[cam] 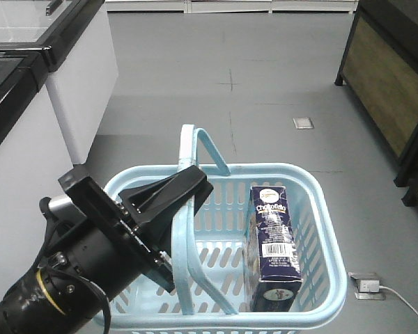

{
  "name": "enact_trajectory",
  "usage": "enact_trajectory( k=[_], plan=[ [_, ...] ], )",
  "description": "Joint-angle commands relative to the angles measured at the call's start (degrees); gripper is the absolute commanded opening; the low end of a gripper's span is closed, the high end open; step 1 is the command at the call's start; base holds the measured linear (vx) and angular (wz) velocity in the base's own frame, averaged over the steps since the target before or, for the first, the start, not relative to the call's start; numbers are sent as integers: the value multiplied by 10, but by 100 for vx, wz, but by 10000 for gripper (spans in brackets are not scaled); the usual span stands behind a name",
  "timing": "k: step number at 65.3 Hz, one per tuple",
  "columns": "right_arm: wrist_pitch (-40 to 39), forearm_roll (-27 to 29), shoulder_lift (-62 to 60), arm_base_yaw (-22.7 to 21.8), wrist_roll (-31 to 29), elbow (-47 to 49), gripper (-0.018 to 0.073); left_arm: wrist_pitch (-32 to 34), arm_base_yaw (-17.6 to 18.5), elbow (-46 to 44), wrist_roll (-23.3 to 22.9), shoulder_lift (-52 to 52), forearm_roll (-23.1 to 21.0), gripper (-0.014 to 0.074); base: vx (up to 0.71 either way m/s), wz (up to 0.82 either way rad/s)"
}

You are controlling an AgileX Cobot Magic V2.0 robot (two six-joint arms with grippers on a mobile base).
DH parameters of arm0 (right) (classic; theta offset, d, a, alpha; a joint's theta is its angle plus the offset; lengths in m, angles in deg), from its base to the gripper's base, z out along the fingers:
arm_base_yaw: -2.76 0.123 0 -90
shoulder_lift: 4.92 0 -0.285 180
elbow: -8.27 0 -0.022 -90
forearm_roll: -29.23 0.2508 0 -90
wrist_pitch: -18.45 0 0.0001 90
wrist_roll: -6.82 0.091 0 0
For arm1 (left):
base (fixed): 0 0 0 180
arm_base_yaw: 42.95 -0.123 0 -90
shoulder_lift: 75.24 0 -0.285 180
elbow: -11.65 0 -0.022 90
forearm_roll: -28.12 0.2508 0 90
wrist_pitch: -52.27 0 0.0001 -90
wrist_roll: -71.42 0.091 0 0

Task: Left arm holds basket, right arm returns cookies
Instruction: 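Hold the basket steady in front with the left gripper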

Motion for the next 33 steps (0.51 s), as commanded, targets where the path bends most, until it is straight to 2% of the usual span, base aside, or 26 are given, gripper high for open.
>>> enact_trajectory(
  k=[1, 33],
  plan=[
    [-41, -3, -8, 0, -4, -11, -6, 83, 4, -16, -2, 20, 0, -3, 0, 0],
    [-41, -3, -8, 0, -4, -11, -6, 83, 4, -16, -2, 20, 0, -3, 0, 0]
  ],
)
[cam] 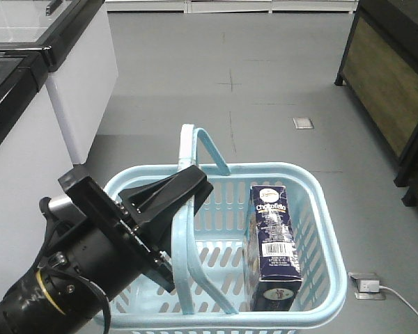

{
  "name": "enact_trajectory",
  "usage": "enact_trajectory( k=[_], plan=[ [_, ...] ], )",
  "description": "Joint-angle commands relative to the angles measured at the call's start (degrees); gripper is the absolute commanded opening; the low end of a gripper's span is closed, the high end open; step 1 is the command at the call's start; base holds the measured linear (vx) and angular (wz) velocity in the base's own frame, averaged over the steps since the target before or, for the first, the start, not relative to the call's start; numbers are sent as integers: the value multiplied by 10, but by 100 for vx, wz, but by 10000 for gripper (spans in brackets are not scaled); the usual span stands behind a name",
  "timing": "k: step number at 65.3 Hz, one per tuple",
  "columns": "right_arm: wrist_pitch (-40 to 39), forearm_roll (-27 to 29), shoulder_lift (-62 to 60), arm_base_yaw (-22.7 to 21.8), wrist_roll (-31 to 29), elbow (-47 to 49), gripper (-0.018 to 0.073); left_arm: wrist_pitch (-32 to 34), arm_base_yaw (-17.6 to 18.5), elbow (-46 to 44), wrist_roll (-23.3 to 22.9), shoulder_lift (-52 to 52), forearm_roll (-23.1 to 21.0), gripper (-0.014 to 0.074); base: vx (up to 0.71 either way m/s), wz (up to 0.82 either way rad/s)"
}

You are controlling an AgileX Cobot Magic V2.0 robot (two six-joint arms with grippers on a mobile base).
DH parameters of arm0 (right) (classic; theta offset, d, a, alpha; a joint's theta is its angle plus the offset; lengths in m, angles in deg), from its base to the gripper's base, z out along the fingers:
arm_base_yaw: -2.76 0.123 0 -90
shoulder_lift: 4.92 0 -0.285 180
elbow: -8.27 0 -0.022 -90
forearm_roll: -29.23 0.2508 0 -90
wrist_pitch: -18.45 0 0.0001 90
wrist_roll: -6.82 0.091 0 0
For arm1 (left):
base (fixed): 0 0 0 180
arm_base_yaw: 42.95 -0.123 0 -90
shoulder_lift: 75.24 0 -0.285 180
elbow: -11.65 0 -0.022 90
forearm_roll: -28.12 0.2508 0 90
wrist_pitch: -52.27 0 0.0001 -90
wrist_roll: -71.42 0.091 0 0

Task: Left arm holds basket, right arm returns cookies
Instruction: 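Hold the basket steady in front with the left gripper, then drive toward the drink shelves holding the basket in the left gripper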

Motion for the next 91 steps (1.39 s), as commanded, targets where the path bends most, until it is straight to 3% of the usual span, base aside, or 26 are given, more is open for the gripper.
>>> enact_trajectory(
  k=[1, 91],
  plan=[
    [-41, -3, -8, 0, -4, -11, -6, 83, 4, -16, -2, 20, 0, -3, 0, 0],
    [-41, -3, -8, 0, -4, -11, -6, 83, 4, -16, -2, 20, 0, -3, 10, 0]
  ],
)
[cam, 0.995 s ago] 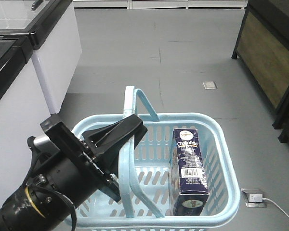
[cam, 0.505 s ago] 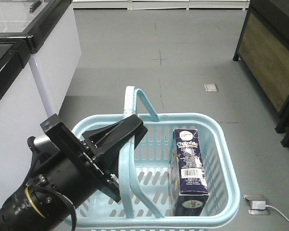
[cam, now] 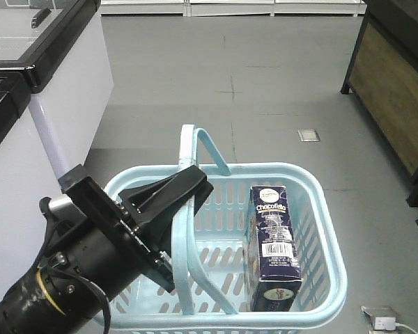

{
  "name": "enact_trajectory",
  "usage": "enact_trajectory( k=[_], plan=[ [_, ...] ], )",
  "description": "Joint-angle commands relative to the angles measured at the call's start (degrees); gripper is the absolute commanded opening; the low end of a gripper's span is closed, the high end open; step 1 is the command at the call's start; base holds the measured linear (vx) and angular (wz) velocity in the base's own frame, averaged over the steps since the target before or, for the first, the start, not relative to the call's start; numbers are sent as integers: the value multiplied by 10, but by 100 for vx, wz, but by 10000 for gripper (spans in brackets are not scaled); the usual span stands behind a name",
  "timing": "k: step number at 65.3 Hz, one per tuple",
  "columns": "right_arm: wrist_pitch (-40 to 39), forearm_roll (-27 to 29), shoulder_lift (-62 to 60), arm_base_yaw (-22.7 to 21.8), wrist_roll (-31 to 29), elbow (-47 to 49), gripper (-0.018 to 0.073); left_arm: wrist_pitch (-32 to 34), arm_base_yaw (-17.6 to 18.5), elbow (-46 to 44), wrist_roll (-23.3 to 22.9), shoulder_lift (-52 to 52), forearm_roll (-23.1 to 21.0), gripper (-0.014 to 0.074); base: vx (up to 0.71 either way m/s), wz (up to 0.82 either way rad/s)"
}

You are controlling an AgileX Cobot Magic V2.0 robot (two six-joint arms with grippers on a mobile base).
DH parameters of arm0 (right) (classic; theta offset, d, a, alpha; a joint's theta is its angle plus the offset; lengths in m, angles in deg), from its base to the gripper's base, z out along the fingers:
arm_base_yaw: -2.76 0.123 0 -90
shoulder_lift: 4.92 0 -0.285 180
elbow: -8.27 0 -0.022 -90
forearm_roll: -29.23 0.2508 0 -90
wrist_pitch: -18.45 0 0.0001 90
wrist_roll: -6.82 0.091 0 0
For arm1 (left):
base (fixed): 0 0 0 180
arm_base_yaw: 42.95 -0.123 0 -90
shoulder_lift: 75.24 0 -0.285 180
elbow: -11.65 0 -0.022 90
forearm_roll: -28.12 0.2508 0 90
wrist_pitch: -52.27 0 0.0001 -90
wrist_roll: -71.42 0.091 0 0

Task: Left arm holds basket, right arm returns cookies
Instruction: 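Drive toward the drink shelves holding the basket in the left gripper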

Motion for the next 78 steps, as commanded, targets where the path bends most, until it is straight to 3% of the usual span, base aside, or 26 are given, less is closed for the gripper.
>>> enact_trajectory(
  k=[1, 78],
  plan=[
    [-41, -3, -8, 0, -4, -11, -6, 83, 4, -16, -2, 20, -1, -3, 25, 4],
    [-41, -3, -8, 0, -4, -11, -6, 82, 4, -16, -2, 20, -1, -3, 38, -1]
  ],
)
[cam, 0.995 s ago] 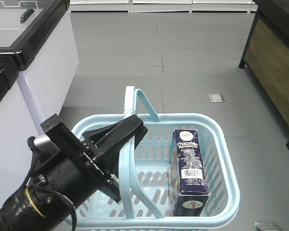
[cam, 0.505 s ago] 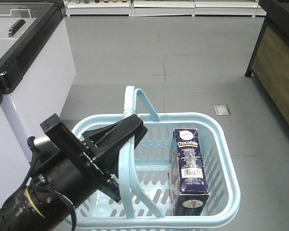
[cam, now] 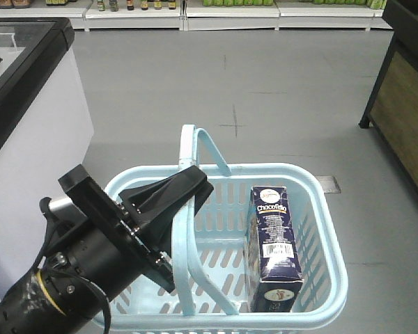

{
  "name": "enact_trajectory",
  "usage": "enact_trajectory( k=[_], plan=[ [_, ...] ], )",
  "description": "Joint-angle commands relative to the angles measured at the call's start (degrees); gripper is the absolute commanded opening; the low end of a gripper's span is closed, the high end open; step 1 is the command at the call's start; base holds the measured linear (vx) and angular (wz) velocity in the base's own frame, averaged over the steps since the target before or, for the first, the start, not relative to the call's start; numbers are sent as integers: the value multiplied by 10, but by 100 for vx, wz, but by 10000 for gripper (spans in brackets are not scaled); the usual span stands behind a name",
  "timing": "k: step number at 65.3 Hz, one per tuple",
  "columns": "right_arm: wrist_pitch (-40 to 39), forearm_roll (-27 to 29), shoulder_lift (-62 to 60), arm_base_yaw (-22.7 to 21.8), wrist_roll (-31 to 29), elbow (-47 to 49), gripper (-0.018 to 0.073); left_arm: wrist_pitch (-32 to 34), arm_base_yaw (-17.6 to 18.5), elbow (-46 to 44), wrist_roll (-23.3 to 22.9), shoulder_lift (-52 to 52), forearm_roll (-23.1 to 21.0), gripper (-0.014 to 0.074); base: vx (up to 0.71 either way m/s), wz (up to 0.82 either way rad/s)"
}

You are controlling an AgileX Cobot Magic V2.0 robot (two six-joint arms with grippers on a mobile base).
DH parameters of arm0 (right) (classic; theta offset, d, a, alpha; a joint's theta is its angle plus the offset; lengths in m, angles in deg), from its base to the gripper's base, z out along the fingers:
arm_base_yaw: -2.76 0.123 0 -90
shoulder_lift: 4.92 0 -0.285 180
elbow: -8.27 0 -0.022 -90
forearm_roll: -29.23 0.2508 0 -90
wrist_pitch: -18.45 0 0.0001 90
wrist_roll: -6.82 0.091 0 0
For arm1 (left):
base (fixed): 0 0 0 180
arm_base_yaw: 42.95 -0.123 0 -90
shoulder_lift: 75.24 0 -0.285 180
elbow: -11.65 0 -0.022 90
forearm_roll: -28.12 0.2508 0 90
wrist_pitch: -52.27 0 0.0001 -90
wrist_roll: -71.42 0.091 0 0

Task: Left arm holds basket, right arm returns cookies
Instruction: 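Drive toward the drink shelves holding the basket in the left gripper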

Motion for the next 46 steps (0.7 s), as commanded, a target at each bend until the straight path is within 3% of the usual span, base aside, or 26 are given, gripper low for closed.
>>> enact_trajectory(
  k=[1, 46],
  plan=[
    [-41, -3, -8, 0, -4, -11, -6, 82, 4, -16, -2, 20, -1, -3, 50, -4],
    [-41, -3, -7, 0, -4, -11, -6, 82, 4, -16, -2, 20, -1, -3, 55, -1]
  ],
)
